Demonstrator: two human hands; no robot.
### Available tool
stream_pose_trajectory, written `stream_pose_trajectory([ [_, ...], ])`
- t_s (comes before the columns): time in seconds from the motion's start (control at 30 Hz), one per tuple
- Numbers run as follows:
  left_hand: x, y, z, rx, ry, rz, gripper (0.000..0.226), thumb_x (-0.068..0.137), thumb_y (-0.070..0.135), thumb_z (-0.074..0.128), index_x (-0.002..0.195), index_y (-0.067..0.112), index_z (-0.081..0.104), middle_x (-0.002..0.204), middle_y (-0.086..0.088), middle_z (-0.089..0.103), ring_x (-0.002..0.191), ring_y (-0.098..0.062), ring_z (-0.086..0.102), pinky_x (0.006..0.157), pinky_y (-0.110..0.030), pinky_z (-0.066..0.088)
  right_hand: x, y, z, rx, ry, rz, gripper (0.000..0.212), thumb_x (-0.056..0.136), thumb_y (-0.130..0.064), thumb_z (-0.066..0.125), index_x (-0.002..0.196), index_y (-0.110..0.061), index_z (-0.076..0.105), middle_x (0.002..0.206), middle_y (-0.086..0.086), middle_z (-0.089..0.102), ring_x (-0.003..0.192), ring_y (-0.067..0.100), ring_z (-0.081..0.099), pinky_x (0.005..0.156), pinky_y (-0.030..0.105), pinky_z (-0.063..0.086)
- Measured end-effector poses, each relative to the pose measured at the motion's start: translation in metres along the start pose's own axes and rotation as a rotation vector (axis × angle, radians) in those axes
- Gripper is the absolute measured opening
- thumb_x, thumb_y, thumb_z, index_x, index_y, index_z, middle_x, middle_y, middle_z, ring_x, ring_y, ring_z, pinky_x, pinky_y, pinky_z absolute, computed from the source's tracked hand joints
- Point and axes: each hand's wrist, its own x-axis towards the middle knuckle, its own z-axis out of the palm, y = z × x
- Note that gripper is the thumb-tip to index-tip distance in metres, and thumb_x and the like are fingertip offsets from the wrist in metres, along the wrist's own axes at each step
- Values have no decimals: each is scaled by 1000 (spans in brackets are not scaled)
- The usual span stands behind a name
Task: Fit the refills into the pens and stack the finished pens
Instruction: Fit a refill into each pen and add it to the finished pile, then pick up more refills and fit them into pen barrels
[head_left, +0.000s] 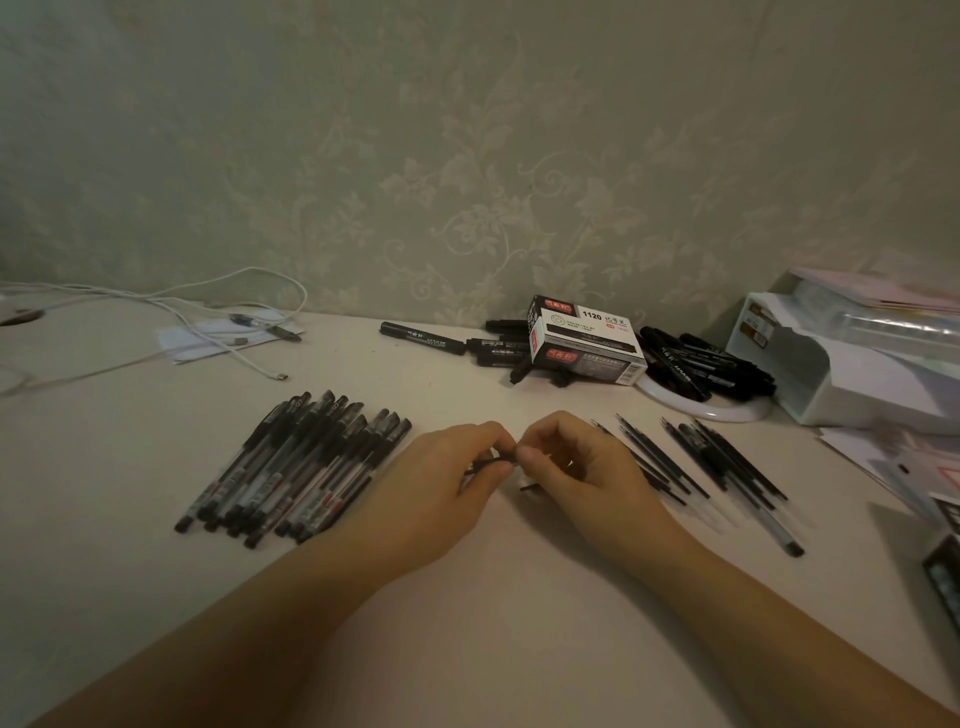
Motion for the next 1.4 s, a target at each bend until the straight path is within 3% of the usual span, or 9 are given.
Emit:
stream_pose_trajectory([
  [0.2,0,1,3,-11,-12,-22,18,97,30,51,110,26,62,80,15,56,78,-1,57,70,-17,44,0,-2,1,-13,39,4,13,95,-35,61,85,-27,65,81,-4,67,77,18,64,77,48,56],
  [0.4,0,0,2,-25,15,-35,14,97,30,52,106,27,63,76,15,56,70,1,54,64,-14,38,-1,-2,1,-39,4,-10,12,95,-32,61,87,-24,65,79,-7,66,73,11,63,72,34,58],
  [0.5,0,2,2,-36,2,-25,14,96,30,52,105,28,63,78,16,57,75,0,57,68,-19,46,-1,-3,1,-58,12,-34,23,97,-37,55,78,-26,63,70,-12,62,67,1,56,64,15,48],
  [0.6,-1,3,1,-35,17,-15,14,96,29,53,106,26,64,79,18,57,79,1,58,73,-19,49,-1,-6,2,-32,42,-21,32,93,-50,51,75,-26,62,65,-9,58,66,12,56,66,29,50],
  [0.7,0,2,0,-34,30,-32,15,97,29,53,106,26,63,80,15,59,77,0,58,69,-17,45,0,-6,2,0,14,8,23,94,-44,56,87,-24,65,73,-6,64,71,15,63,74,41,57],
  [0.9,-1,4,1,-35,12,-17,16,97,29,52,108,26,63,78,19,56,78,3,56,71,-14,46,0,-3,1,-50,0,-23,28,98,-36,54,73,-25,60,61,-11,54,60,5,49,59,16,42],
  [1.03,0,3,0,-24,30,-22,16,97,29,52,107,25,63,77,20,54,73,5,54,66,-10,38,-1,-6,3,-3,9,-12,30,94,-47,51,77,-24,61,62,-11,59,59,0,54,59,15,43],
  [1.2,-1,3,0,-32,16,-29,16,97,30,52,108,27,63,77,21,55,76,6,55,68,-11,42,-1,-3,0,-26,-29,-17,23,99,-31,55,79,-22,62,65,-12,59,62,-1,54,61,13,44],
  [1.4,0,3,0,-24,49,-19,14,96,28,53,104,25,64,76,18,56,75,3,55,68,-15,43,0,-6,3,25,3,-7,37,95,-48,48,77,-17,59,63,-7,57,60,3,52,60,15,43],
])
